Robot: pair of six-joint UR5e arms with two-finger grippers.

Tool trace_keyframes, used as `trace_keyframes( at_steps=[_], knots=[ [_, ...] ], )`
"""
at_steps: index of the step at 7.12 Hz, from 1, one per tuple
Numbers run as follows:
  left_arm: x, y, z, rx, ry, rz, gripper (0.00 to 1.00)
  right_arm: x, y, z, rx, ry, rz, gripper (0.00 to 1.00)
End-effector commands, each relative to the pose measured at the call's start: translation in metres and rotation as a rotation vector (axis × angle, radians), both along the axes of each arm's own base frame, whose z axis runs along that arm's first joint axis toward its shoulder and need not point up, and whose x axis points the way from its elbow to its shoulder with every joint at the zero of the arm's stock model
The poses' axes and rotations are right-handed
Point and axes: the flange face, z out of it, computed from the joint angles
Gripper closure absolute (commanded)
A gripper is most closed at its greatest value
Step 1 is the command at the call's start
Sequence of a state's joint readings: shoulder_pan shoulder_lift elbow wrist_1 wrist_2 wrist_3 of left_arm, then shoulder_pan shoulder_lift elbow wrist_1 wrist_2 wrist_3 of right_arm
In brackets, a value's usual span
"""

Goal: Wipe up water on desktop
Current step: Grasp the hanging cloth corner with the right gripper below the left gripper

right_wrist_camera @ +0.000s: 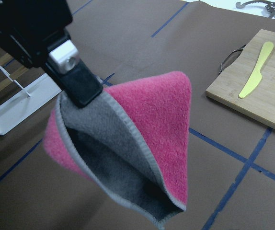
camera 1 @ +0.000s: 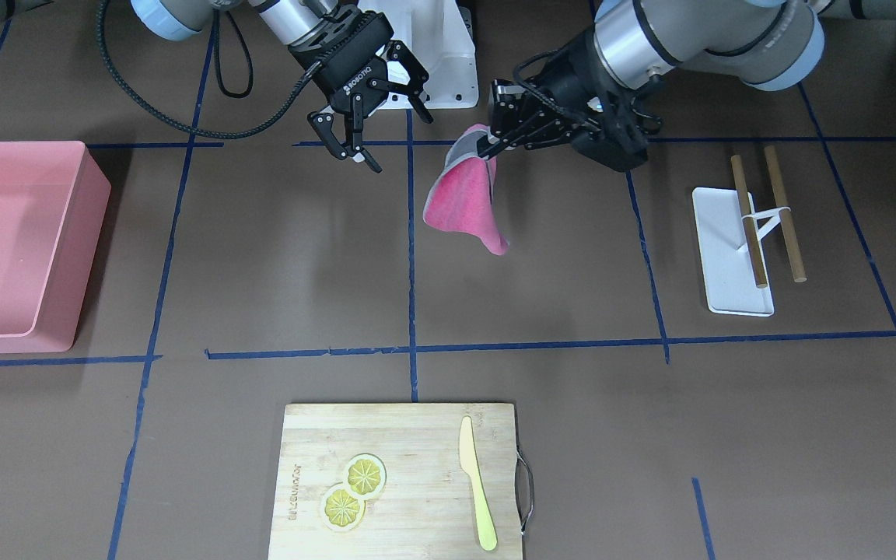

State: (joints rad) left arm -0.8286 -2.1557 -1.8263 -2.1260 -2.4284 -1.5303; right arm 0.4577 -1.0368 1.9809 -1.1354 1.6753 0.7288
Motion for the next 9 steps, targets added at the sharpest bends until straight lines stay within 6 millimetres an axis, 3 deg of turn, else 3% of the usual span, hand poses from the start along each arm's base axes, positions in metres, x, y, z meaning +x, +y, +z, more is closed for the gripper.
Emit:
trace_keyframes(
  at_steps=[1, 8, 9],
  knots=[
    [0.010, 0.008, -0.014, -0.007, 0.015, 0.019, 1.00, -0.005, 0.004, -0.005, 0.003, -0.005, -0.003, 0.04],
    [0.029, 0.023, -0.015, -0.016, 0.015, 0.056, 1.00, -0.009, 0.007, -0.008, -0.001, -0.014, 0.006, 0.18],
    [0.029, 0.022, -0.015, -0.017, 0.014, 0.055, 1.00, -0.009, 0.007, -0.009, -0.002, -0.016, 0.006, 0.29]
  ],
)
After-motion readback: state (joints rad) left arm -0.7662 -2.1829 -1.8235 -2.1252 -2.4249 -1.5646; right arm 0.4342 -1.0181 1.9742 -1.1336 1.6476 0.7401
